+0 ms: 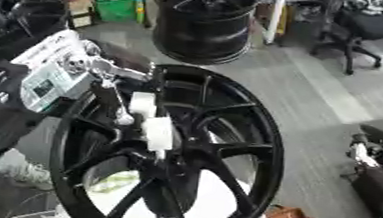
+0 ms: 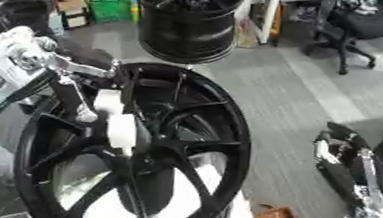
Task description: Pull the pin out of the wheel hub.
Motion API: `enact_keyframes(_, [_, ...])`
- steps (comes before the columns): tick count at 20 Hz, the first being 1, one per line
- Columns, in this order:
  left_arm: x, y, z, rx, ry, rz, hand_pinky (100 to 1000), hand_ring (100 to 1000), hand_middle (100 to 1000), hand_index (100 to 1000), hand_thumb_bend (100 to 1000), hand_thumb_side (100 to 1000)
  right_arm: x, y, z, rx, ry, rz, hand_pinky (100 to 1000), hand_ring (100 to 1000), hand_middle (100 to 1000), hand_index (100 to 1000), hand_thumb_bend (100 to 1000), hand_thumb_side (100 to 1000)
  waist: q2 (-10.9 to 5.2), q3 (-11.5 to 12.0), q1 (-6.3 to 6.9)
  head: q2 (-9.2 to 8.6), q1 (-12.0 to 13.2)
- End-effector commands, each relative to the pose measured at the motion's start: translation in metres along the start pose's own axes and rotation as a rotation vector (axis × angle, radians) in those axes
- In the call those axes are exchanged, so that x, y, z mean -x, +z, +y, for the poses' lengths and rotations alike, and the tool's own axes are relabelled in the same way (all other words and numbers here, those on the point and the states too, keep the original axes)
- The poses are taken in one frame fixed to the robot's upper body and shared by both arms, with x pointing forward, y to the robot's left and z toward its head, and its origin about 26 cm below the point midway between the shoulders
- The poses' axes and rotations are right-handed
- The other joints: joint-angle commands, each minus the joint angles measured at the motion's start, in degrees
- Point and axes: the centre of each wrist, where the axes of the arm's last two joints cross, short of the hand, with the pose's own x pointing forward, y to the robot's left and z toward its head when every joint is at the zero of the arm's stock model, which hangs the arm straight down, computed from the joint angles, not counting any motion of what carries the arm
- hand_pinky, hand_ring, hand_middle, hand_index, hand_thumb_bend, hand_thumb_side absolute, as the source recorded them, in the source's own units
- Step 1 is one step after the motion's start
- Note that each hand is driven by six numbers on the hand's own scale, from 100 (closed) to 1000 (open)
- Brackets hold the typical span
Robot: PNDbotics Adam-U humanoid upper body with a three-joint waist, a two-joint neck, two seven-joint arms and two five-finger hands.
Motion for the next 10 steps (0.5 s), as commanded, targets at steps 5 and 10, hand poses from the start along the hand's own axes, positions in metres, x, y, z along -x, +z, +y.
enact_keyframes(5, [-0.002, 0.033, 0.033, -0.032, -0.052, -0.042, 506, 404, 474, 603, 100, 178, -0.004, -0.003, -0.004, 0.004, 0.008, -0.017, 642, 524, 640, 783, 100, 343, -0.57, 0.19, -0.29, 0.27, -0.04])
enact_keyframes(10, [0.002, 0.076, 0.053, -0.124, -0.039, 0.007, 516, 404, 476, 608, 100, 176, -0.003, -0.002, -0.005, 0.011, 0.011, -0.012, 642, 523, 640, 782, 100, 342, -0.80, 0.63, -0.18, 0.27, -0.34])
